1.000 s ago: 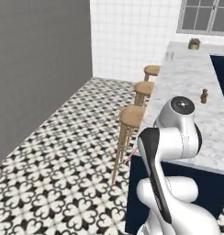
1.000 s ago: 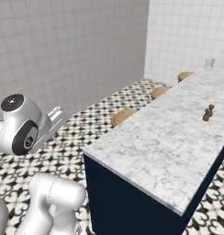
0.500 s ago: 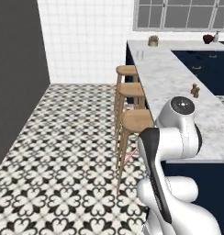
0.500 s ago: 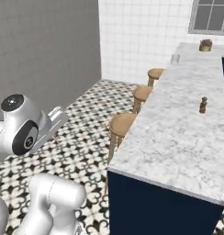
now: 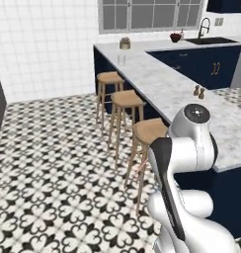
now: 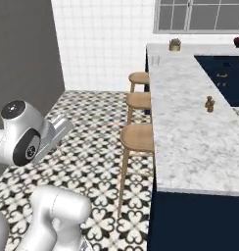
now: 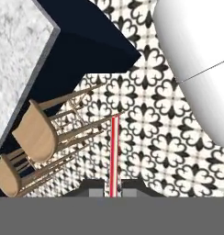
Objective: Take a straw from the drawer in front and place it inside the glass cup on the dining counter.
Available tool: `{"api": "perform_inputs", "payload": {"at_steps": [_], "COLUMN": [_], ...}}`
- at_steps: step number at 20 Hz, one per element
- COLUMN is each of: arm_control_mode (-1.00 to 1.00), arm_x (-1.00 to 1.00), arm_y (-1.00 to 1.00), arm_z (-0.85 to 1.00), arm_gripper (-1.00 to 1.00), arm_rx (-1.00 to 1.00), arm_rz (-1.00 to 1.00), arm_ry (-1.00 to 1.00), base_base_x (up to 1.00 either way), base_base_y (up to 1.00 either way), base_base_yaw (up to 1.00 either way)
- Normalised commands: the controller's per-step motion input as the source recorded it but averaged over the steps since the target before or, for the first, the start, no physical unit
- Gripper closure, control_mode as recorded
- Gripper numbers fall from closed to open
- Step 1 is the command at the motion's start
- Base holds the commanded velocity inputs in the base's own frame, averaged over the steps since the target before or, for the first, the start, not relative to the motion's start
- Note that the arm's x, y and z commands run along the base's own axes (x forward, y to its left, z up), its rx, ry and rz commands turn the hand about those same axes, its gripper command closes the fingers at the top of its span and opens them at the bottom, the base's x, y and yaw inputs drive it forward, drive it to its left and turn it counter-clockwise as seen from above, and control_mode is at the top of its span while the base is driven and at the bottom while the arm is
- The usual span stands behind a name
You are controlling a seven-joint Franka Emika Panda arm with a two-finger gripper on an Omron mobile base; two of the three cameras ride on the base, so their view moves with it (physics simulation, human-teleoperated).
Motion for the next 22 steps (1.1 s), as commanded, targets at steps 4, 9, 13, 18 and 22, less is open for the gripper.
{"api": "perform_inputs", "payload": {"at_steps": [4,9,13,18,22], "arm_control_mode": [1.00,1.00,1.00,1.00,1.00], "arm_x": [0.00,0.00,0.00,0.00,0.00], "arm_y": [0.00,0.00,0.00,0.00,0.00], "arm_z": [0.00,0.00,0.00,0.00,0.00], "arm_gripper": [1.00,1.00,1.00,1.00,1.00], "arm_rx": [0.00,0.00,0.00,0.00,0.00], "arm_rz": [0.00,0.00,0.00,0.00,0.00], "arm_ry": [0.00,0.00,0.00,0.00,0.00], "base_base_x": [0.88,0.94,0.87,0.80,0.74], "base_base_y": [1.00,1.00,1.00,1.00,1.00], "base_base_yaw": [-0.49,-0.49,-0.50,-0.48,-0.45]}}
